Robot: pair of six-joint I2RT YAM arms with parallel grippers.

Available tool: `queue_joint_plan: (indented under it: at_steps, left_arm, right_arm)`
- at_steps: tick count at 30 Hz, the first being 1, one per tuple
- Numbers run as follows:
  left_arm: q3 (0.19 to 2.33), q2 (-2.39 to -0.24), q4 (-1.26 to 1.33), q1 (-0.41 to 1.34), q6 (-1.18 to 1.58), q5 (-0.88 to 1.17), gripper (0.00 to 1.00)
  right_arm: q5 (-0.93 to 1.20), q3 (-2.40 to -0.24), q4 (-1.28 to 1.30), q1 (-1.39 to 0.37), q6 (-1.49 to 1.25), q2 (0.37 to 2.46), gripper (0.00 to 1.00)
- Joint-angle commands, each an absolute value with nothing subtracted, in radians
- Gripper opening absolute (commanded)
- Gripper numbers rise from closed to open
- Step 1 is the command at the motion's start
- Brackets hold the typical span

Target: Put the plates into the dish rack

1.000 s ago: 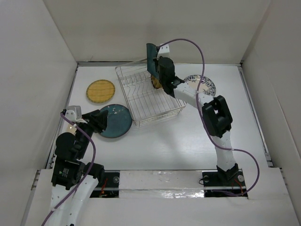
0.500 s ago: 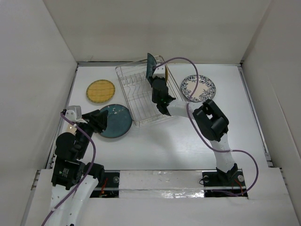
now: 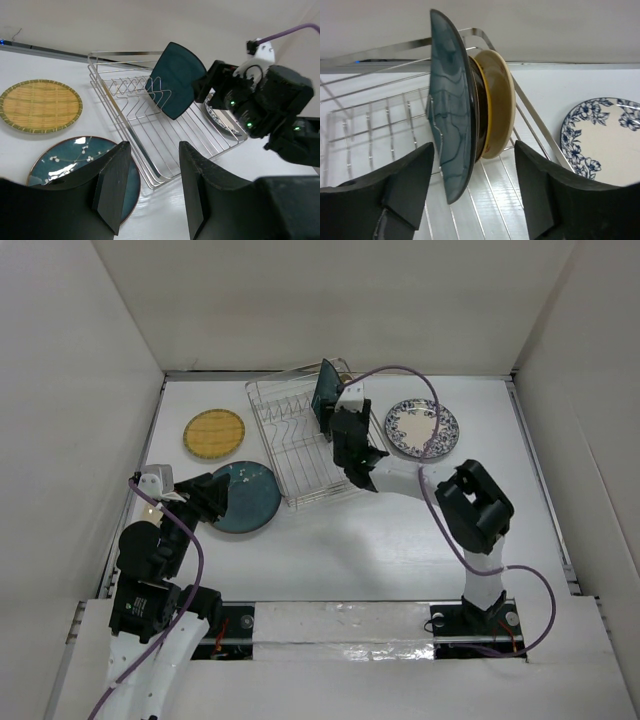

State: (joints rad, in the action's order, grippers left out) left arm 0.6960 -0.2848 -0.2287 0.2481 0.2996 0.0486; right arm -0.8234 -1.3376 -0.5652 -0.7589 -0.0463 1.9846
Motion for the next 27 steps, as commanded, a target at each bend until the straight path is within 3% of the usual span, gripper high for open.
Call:
queue_joint_plan:
  at_steps: [1,5,7,8,9,14,17,18,20,23,27]
  left_arm:
    - [0.695,-0.285,-0.186,0.245,0.298,0.057,0.4]
    - [0.695,-0.282,-0.186,0.245,0.298,0.057,0.4]
    - [0.695,-0.282,-0.187,0.245,0.299,0.06,0.4]
    - [0.695,-0.281,-0.187,0.245,0.298,0.06,0.4]
    - [0.695,-0.281,-0.187,0.245,0.299,0.061,0.4]
    - [0.695,-0.275,-0.184,0.245,0.299,0.063,0.39]
    - [0.695,-0.275,-0.184,0.245,0.298,0.064,0.39]
    - [0.695,-0.275,-0.184,0.245,0.298,0.066,0.39]
    - [0.695,-0.278,-0.184,0.245,0.298,0.066,0.39]
    - [0.695,-0.278,-0.184,0.245,0.298,0.069,0.39]
    - [0.695,-0.268,-0.184,0.245,0.296,0.066,0.39]
  right_arm:
    - [-0.691,-1.322,-0.453,-0.72,-0.175,1.841,0.74]
    - [-0.528,-1.195,-0.422,-0.596,-0.279,1.674,0.74]
    - [-0.471,-1.083,-0.436,-0.528,-0.374,1.582,0.2]
    - [-0.462,-1.045,-0.449,-0.487,-0.415,1.557,0.01]
    - [-0.445,-0.979,-0.449,-0.4,-0.496,1.528,0.0]
    - [-0.276,-0.852,-0.416,-0.119,-0.76,1.546,0.0]
    - [-0.213,-0.807,-0.428,-0.009,-0.857,1.601,0.25]
    - [-0.201,-0.801,-0.428,0.009,-0.88,1.614,0.39]
    - [-0.173,-0.798,-0.428,0.054,-0.89,1.653,0.52]
    - [-0.048,-0.824,-0.448,0.11,-0.917,1.741,0.65]
    - [0.106,-0.883,-0.446,0.14,-0.971,1.854,0.65]
